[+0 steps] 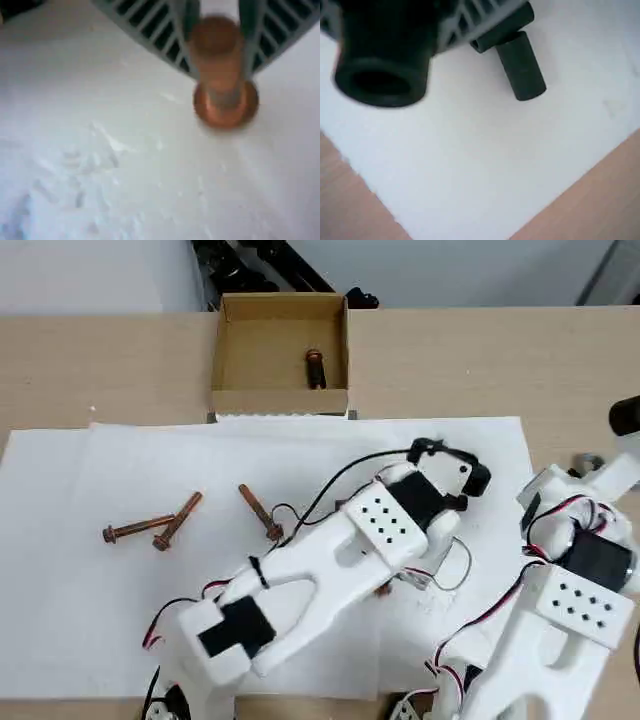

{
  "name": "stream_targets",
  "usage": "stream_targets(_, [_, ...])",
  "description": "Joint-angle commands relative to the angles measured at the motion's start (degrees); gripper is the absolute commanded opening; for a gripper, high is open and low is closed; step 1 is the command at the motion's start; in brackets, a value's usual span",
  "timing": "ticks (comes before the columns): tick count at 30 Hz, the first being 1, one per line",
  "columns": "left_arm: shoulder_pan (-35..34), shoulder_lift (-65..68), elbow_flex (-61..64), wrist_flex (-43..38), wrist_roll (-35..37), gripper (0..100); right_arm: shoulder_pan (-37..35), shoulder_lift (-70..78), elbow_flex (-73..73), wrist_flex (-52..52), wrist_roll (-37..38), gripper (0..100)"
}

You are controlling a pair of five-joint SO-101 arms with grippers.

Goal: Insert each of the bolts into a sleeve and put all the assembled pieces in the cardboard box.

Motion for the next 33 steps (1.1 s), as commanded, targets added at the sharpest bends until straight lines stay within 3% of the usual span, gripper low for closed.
stream_targets(1, [-5.5, -7.8, -1.5, 1.4, -6.2, 1, 0.2, -2.2, -2.7, 0.1, -0.7, 0.2])
stream_targets(8, [-24.1, -14.0, -1.5, 1.4, -9.4, 1, 0.2, -2.1, -2.7, 0.1, -0.7, 0.2])
stream_targets(15, [-32.3, -14.2, -0.6, 1.3, -9.2, 1, 0.1, -1.8, -2.7, -0.3, -0.7, 0.2])
stream_targets(18, [-30.8, -14.2, 2.5, 1.2, -6.5, 1, 0.1, -1.8, -2.7, -0.1, -0.7, 0.2])
stream_targets(26, [-15.0, -14.2, 5.4, -1.4, -0.6, 4, 0.4, -1.7, -2.7, 0.1, -0.7, 0.2])
stream_targets(33, [-13.2, -7.6, 5.9, -5.6, 2.9, 18, 0.5, -2.1, -2.7, 1.0, -0.7, 0.2])
